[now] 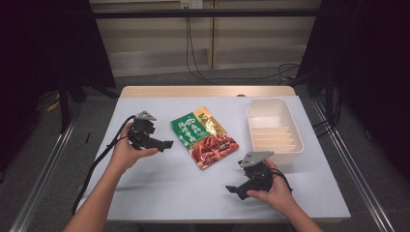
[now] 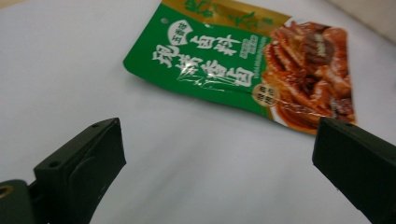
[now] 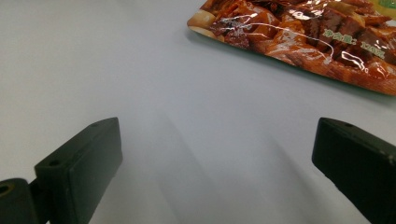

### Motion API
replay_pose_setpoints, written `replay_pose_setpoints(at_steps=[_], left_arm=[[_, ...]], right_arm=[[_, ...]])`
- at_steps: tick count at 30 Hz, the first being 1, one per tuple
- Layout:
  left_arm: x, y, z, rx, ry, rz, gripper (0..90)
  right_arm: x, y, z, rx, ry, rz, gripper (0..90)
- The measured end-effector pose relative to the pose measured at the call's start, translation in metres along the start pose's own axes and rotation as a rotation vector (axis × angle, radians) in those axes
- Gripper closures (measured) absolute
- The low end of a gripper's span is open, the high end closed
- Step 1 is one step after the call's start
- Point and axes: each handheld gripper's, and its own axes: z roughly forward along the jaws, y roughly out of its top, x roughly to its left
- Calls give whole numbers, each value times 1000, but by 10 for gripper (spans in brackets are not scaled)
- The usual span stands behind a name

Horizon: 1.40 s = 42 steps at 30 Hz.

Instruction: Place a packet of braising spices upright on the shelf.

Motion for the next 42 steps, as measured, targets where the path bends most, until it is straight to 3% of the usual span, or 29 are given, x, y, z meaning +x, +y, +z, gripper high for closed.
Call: replay_pose_setpoints(at_steps=[5, 6, 8, 12, 14, 18, 21, 27, 28, 29, 33, 34, 35, 37, 38, 40, 41, 42], left_arm=[[8, 7, 9, 22, -18, -23, 29], [13, 10, 12, 40, -3, -11, 29], [18, 13, 18, 33, 5, -34, 30], [24, 19, 25, 46, 0, -32, 37], [26, 23, 29, 75, 8, -23, 38], [31, 30, 43, 60, 4, -46, 42], [35, 36, 56, 92, -17, -37, 42], [38, 36, 70, 51, -21, -79, 52], [41, 35, 72, 78, -18, -54, 52], [42, 35, 74, 83, -18, -58, 52], [44, 34, 80, 80, -33, -80, 79], [43, 34, 82, 57, -34, -106, 82], [44, 34, 83, 70, -53, -107, 93], [45, 33, 86, 77, -49, -103, 104], [43, 33, 88, 64, -43, -122, 104], [45, 33, 89, 83, -55, -100, 114], [48, 33, 89, 117, -45, -57, 114], [48, 33, 90, 117, -56, -62, 129]], right_arm=[[-1, 0, 0, 1, 9, -4, 16], [0, 0, 0, 1, 4, -1, 16], [-1, 1, 0, -4, 6, -9, 17], [0, 0, 0, -3, 6, 0, 18], [0, 0, 0, -3, 8, 0, 19], [-1, 0, 0, -5, 8, -7, 20], [0, 1, 1, -8, 12, -11, 22], [0, 1, 0, -7, 12, -11, 23], [-1, 1, 0, -9, 11, -10, 23], [-1, 0, 0, -9, 13, -10, 23], [0, 1, 1, -3, 19, -12, 25], [0, 1, 1, -3, 18, -12, 25], [1, 1, 1, -1, 15, -17, 26], [0, 1, 2, -2, 14, -20, 27], [0, 1, 2, 0, 13, -19, 27], [0, 1, 2, -1, 14, -16, 27], [0, 1, 2, -2, 14, -17, 28], [0, 1, 2, -1, 14, -19, 28]])
